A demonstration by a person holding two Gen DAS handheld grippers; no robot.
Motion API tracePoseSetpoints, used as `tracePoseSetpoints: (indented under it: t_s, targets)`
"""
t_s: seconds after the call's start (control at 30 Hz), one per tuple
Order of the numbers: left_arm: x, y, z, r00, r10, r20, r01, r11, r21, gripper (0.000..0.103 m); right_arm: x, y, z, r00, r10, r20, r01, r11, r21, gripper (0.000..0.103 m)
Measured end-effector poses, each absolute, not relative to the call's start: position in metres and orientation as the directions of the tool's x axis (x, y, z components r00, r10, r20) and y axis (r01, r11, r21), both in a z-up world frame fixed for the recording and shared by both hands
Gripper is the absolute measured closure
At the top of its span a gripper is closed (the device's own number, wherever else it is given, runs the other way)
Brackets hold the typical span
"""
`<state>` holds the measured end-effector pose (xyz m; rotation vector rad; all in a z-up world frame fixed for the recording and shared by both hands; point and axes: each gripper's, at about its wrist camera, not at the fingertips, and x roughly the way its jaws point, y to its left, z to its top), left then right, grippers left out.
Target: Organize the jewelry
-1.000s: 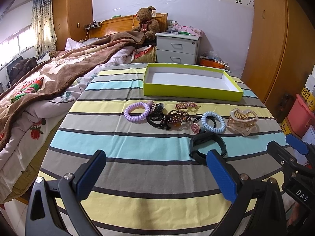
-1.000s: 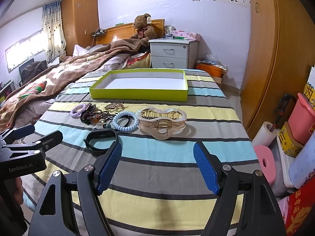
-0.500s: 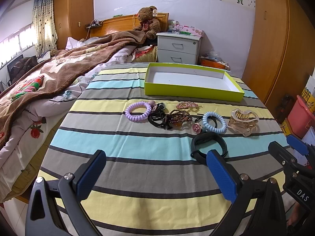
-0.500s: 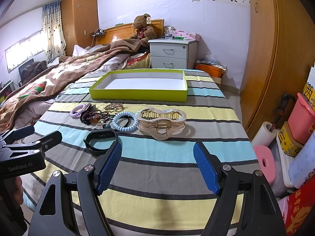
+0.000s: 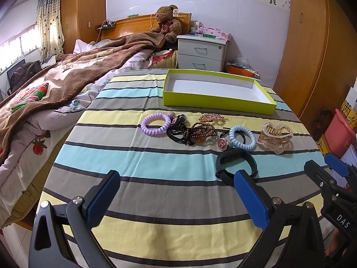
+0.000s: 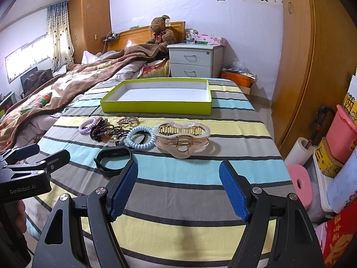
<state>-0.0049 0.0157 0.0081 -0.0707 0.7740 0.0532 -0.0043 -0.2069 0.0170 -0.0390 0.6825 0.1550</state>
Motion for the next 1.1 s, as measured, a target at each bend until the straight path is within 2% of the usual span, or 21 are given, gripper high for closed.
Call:
tracePoseSetpoints:
  t_s: [0.77, 0.97, 1.1]
  targets:
    - [0.006, 0.020, 0.007, 0.715, 0.048, -0.698, -0.081, 0.997, -0.015, 0.000, 0.008, -0.209, 0.015, 0.746, 0.121, -0.655, -0.143, 0.990, 0.021, 0.028]
    - [0.012, 0.031, 0.009, 0.725, -0.008, -0.689, -0.046, 0.997, -0.061, 0.000, 0.021, -0.222, 0.021, 0.752, 0.094, -0.652, -0.099, 0.995, 0.030, 0.028]
    - [0.022, 0.043, 0.011, 0.720, -0.026, -0.693, -0.049, 0.995, -0.087, 0.000, 0.040, -0.238, 0.021, 0.729, 0.114, -0.675, -0.057, 0.993, 0.106, 0.028]
